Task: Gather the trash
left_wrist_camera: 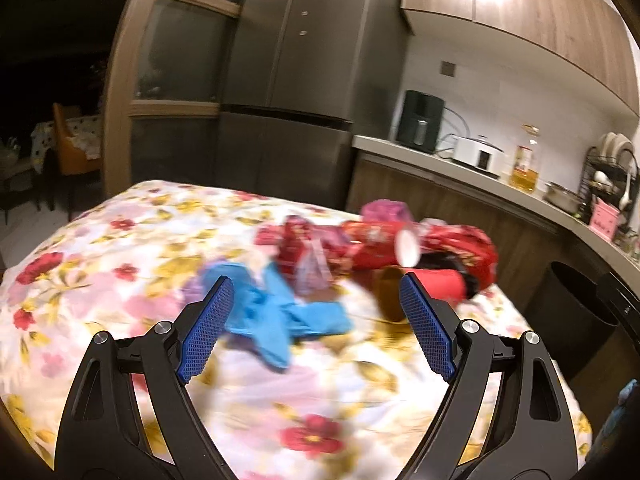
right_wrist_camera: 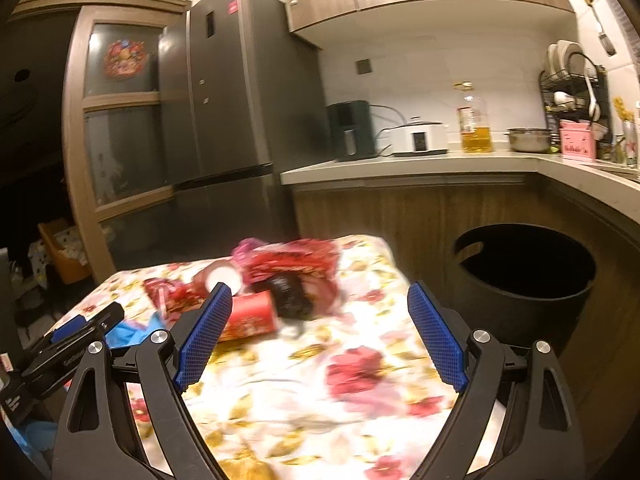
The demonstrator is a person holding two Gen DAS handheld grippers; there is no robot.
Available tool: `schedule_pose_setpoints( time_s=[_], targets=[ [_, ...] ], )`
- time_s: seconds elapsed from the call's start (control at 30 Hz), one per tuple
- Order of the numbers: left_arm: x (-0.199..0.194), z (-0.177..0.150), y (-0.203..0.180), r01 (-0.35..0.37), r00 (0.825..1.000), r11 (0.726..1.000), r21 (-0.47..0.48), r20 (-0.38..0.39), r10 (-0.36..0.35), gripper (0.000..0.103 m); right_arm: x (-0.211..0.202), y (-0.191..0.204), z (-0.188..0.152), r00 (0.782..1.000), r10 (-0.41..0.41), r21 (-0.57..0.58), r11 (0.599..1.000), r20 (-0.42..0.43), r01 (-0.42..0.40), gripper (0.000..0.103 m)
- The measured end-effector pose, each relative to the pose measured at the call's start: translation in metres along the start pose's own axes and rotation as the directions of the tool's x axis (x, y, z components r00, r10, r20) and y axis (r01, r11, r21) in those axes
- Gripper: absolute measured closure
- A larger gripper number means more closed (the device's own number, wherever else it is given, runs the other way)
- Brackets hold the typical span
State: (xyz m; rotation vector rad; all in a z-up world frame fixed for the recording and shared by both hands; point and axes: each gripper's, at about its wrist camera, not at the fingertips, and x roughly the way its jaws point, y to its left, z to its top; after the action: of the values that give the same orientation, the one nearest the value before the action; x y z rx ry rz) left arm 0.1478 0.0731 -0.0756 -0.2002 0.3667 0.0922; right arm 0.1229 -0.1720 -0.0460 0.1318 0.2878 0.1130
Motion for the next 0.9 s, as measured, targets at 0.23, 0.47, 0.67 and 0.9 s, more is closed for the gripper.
schedule_pose_setpoints(
  time_s=[0.23,0.47,0.67,0.9],
  targets=[
    [0.024,0.001,0.026,-0.029,0.998,1.0,0.002,-0.061,0.029,0.049,0.01,0.029,-0.005,0.999,0.035,-0.04,0.999,-0.024,-0.036,0.016],
    [0.043,0.0,0.038,-0.013,0.991,1.0,-0.018,-0.133,0.01,0.074,0.021,0.042,-0.006,0.998,0.046,-0.054,0.997,-0.041,-0.048,0.016],
    [0.055,-0.004,0.041,0.006,0.982,1.0,-0.029,-0.187,-0.011,0.093,0.028,0.049,-0.008,0.997,0.054,-0.068,0.996,-0.055,-0.058,0.016],
    [0.047,-0.003,0.035,0.052,0.986,0.999,-0.012,-0.159,-0.053,0.103,0.033,0.048,-0.01,0.997,0.051,-0.062,0.997,-0.062,-0.055,0.017]
  ],
)
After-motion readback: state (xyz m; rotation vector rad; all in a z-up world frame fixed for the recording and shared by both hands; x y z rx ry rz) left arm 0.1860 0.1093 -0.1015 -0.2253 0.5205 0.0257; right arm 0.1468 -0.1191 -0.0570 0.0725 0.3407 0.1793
